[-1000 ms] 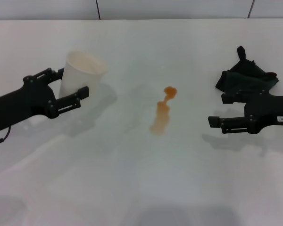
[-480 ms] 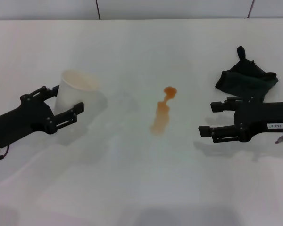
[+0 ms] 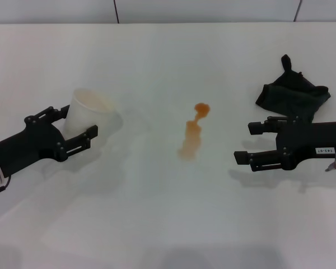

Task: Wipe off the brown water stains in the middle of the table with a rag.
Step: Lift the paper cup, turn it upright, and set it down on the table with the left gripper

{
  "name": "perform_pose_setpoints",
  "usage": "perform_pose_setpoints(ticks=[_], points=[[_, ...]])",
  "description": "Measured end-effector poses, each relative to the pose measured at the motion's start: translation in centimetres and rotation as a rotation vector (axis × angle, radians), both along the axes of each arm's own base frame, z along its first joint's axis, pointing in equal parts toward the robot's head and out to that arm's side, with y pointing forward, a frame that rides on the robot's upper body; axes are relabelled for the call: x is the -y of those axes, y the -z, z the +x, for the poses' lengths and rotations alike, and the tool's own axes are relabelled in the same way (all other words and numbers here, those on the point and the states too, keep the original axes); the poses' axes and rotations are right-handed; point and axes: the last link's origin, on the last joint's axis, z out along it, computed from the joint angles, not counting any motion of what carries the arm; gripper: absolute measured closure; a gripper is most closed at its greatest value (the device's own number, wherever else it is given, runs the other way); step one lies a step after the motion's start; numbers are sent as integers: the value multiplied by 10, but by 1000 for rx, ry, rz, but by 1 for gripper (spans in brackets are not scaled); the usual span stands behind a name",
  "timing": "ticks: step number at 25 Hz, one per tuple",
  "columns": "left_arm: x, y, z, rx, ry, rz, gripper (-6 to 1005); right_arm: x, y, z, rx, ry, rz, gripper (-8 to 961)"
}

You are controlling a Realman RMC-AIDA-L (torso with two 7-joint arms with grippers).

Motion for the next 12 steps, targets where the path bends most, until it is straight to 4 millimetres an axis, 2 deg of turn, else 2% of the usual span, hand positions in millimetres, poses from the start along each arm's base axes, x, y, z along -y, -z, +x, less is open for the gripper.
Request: perform_pose_setpoints(ticks=[12], points=[[-8,-3,6,-16,39,10,217,0,0,0,-1,1,1,99]])
